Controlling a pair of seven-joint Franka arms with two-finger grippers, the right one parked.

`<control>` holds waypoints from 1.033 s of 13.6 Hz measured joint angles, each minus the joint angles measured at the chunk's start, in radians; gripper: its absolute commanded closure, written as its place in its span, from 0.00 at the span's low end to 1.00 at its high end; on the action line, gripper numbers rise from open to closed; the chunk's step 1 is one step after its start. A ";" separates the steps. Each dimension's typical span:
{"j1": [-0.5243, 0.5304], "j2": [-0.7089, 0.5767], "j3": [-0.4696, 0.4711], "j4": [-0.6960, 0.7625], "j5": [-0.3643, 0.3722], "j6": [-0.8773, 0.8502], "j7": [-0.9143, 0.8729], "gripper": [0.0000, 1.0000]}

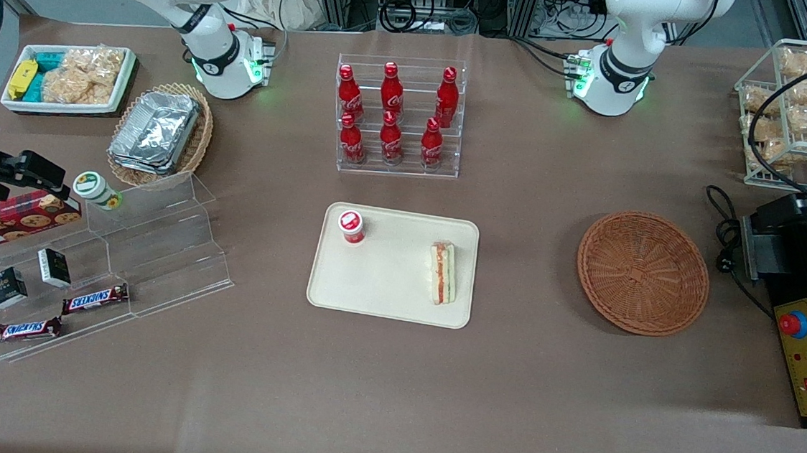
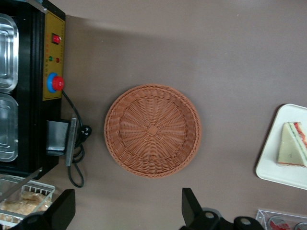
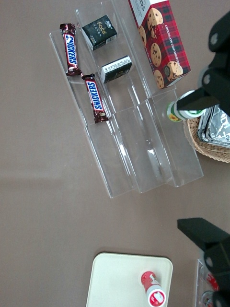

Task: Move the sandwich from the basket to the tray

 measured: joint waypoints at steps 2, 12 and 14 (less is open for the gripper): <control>-0.013 0.000 0.062 0.000 -0.043 0.000 0.069 0.00; -0.101 -0.007 0.107 0.000 -0.061 0.000 0.089 0.00; -0.101 -0.012 0.103 0.000 -0.061 -0.001 0.085 0.00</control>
